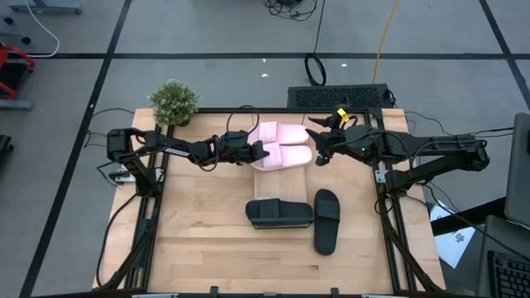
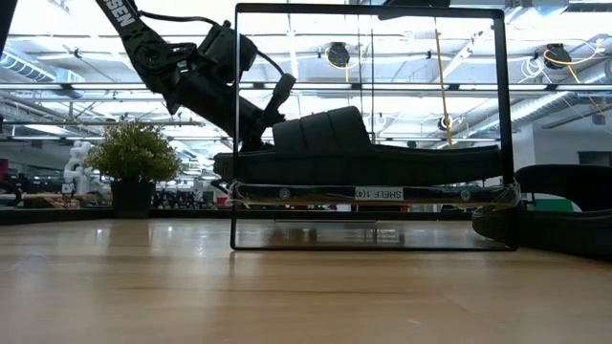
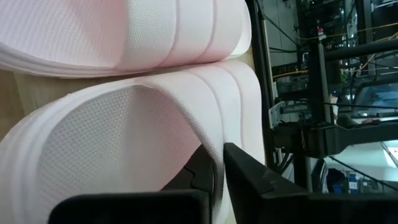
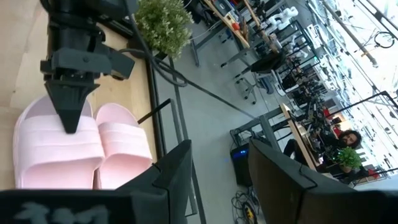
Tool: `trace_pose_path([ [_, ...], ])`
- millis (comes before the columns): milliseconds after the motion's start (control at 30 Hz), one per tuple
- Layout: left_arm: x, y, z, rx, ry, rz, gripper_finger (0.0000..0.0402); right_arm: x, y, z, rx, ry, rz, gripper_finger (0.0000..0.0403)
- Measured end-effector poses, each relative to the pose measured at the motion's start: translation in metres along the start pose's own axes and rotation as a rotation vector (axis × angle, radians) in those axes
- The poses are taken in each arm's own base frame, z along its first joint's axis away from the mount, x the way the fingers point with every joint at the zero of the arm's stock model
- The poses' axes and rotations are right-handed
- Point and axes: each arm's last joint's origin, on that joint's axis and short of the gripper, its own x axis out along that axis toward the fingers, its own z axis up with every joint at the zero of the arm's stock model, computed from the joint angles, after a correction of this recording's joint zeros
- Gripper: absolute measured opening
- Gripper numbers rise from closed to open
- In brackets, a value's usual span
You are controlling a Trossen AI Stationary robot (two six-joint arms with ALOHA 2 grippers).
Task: Pick and place slides into the shelf
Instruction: Put the pink slipper on the shelf
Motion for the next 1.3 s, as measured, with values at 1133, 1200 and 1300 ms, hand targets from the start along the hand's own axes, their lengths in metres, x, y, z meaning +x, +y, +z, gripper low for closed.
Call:
trace_pose_path([
  [1133, -0.001, 0.009, 0.015, 0.062, 0.034, 0.028, 0.0082, 0.000, 0.001, -0.001, -0.040, 0.003, 0.002, 0.0148],
  [1200, -0.001, 0.009, 0.015, 0.059, 0.035, 0.028, 0.0082, 0.000, 0.001, -0.001, -0.040, 0.002, 0.002, 0.0148],
  [1300, -0.001, 0.009, 0.015, 0.060, 0.034, 0.027, 0.0083, 0.000, 0.001, -0.001, -0.040, 0.002, 0.002, 0.0148],
])
